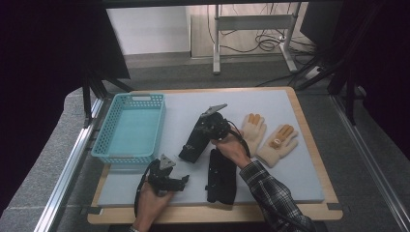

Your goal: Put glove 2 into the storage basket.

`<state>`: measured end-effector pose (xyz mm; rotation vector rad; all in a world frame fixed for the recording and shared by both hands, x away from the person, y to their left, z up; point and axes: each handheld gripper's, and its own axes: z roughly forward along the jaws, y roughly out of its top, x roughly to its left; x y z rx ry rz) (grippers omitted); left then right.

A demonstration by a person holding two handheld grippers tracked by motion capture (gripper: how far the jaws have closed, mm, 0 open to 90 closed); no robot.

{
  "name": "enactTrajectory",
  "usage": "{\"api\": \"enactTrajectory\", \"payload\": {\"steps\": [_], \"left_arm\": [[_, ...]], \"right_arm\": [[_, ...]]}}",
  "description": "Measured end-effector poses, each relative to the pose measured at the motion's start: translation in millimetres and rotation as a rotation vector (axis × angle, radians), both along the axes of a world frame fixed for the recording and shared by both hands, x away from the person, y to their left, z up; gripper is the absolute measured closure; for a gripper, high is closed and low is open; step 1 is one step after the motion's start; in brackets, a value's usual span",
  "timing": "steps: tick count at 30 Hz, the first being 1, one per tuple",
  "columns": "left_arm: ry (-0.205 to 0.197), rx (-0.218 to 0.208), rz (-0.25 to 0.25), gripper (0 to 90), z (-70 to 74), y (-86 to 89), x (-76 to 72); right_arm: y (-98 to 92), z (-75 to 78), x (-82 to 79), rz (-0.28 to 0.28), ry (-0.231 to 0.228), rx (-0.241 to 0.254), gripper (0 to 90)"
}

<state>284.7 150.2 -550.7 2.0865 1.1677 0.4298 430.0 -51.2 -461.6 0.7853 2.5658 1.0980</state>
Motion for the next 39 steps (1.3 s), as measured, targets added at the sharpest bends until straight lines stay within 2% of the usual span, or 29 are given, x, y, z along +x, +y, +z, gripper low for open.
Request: {"api": "enactTrajectory", "payload": {"steps": [10, 13, 14, 15, 16, 19, 22, 23, 25, 27, 28, 29, 30, 32, 33, 34, 35, 36, 37, 38, 39], "left_arm": [[-0.001, 0.0, -0.001, 8.5, 0.0, 0.0, 0.1], [0.0, 0.001, -0.001, 8.6, 0.1, 0.1, 0.0], [0.0, 0.0, 0.0, 8.6, 0.1, 0.0, 0.0], [-0.001, -0.002, 0.002, 8.5, 0.0, -0.1, 0.0], [-0.001, -0.002, 0.002, 8.6, 0.0, -0.1, 0.0], [-0.003, -0.005, 0.004, 8.5, -0.2, -0.4, 0.0], [-0.002, 0.0, 0.001, 8.5, -0.1, 0.0, 0.1], [-0.001, -0.004, 0.003, 8.5, -0.1, -0.3, 0.0], [-0.001, -0.005, 0.004, 8.5, -0.1, -0.4, 0.0], [-0.001, -0.005, 0.004, 8.5, 0.0, -0.4, 0.0], [-0.001, -0.004, 0.004, 8.5, 0.0, -0.4, 0.0], [-0.001, -0.004, 0.004, 8.5, 0.0, -0.4, 0.0], [-0.001, -0.004, 0.004, 8.5, 0.0, -0.3, 0.0], [0.0, -0.001, 0.001, 8.6, 0.1, -0.1, 0.0], [0.0, -0.002, 0.002, 8.6, 0.1, -0.2, 0.0], [0.0, -0.002, 0.002, 8.5, 0.1, -0.2, 0.0], [-0.001, -0.004, 0.003, 8.5, 0.0, -0.3, 0.0], [-0.001, -0.004, 0.003, 8.6, 0.0, -0.3, 0.0], [-0.002, -0.004, 0.003, 8.6, -0.1, -0.3, 0.0], [-0.003, -0.005, 0.004, 8.6, -0.2, -0.4, 0.0], [-0.003, -0.005, 0.004, 8.6, -0.2, -0.4, 0.0]], "right_arm": [[-25.2, 28.2, -23.3, 0.072, -0.001, 0.054, 88.8], [-41.7, 35.9, -36.9, 0.11, 0.0, 0.061, 88.8], [-41.7, 35.9, -36.9, 0.11, 0.0, 0.061, 88.8], [-52.0, 37.7, -44.1, 0.126, 0.012, 0.073, 88.8], [-52.0, 37.7, -44.1, 0.126, 0.012, 0.073, 88.8], [-73.7, 37.4, -58.6, 0.173, 0.048, 0.095, 88.8], [-83.1, 35.2, -65.9, 0.2, 0.067, 0.102, 88.8], [-90.0, 30.5, -72.2, 0.233, 0.089, 0.108, 88.8], [-92.2, 27.0, -74.7, 0.25, 0.095, 0.102, 88.8], [-94.1, 11.3, -78.7, 0.298, 0.125, 0.064, 88.6], [-94.1, 11.3, -78.7, 0.298, 0.125, 0.064, 88.6], [-92.1, -3.1, -78.3, 0.302, 0.155, 0.03, 87.8], [-92.1, -3.1, -78.3, 0.302, 0.155, 0.03, 87.8], [-90.4, -15.8, -75.8, 0.281, 0.164, 0.01, 84.2], [-92.0, -18.0, -73.6, 0.249, 0.157, 0.035, 74.8], [-92.0, -18.0, -73.6, 0.249, 0.157, 0.035, 74.8], [-94.5, -15.2, -72.4, 0.194, 0.122, 0.031, 70.5], [-94.5, -15.2, -72.4, 0.194, 0.122, 0.031, 70.5], [-97.5, -11.9, -71.7, 0.134, 0.097, 0.016, 68.6], [-97.5, -11.9, -71.7, 0.134, 0.097, 0.016, 68.6], [-99.4, -10.9, -71.3, 0.103, 0.085, 0.01, 67.8]]}}
